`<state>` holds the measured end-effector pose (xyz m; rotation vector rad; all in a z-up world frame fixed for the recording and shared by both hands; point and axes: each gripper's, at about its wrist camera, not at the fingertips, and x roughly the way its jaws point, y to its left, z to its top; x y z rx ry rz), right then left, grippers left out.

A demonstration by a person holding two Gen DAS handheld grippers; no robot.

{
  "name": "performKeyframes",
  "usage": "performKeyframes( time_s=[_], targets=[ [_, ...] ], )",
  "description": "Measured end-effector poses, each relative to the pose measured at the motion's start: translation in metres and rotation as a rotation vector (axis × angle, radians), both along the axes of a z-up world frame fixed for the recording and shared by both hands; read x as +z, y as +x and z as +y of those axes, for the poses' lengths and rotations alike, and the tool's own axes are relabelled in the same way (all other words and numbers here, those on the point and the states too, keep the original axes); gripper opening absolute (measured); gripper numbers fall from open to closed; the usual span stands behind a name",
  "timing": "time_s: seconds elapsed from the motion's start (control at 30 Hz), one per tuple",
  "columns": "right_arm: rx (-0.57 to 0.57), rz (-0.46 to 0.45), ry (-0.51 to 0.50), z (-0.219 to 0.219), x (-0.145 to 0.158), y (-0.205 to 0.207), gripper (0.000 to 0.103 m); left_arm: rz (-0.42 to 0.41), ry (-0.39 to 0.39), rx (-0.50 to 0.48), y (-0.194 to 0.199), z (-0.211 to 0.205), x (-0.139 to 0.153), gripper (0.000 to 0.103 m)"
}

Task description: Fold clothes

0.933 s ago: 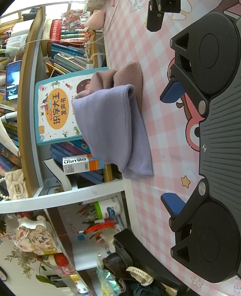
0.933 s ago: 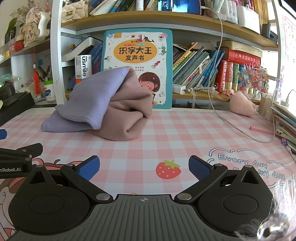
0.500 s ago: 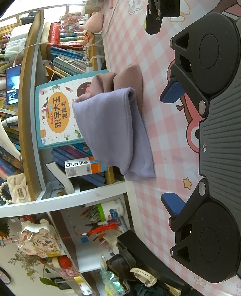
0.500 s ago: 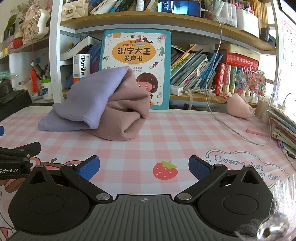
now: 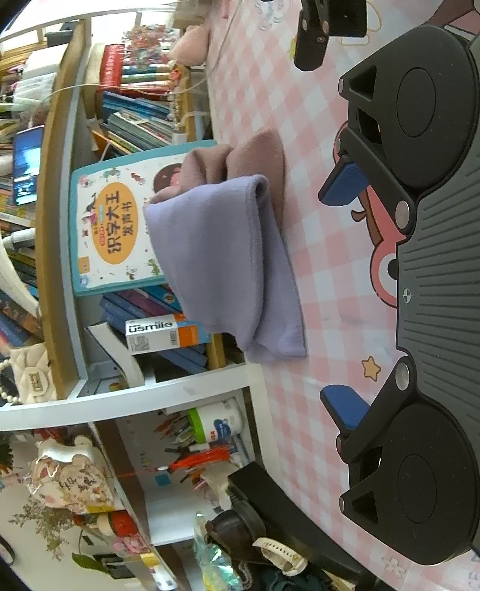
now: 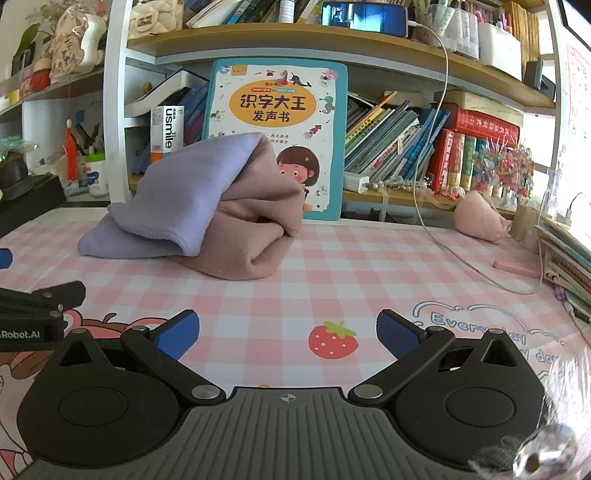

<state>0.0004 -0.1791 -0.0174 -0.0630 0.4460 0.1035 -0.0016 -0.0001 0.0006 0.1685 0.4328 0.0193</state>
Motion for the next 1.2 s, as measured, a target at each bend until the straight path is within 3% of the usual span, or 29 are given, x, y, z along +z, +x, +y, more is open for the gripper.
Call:
performKeyframes(
  time_s=[0.53,0.73,0.93,1.2],
  targets=[
    [-0.011,-0.009,0.021,-0.004,0.000,-0.001,0.103,-0.010,-0.016,-0.033,-0.001,-0.001,0.001,0.103],
    [-0.006,-0.010,0.019,-0.003,-0.001,-0.001,0.103,-0.004,-0.041,0.004,0.001,0.004,0.000,0.103],
    [0.005,-0.030,-0.002,0.001,0.001,-0.004,0.103,-0.044,-0.012,0.012,-0.006,0.000,0.002,0.103],
    [0.017,-0.038,-0.005,0.002,0.002,-0.005,0.103,-0.077,-0.035,-0.039,-0.011,0.003,0.005,0.103]
  ],
)
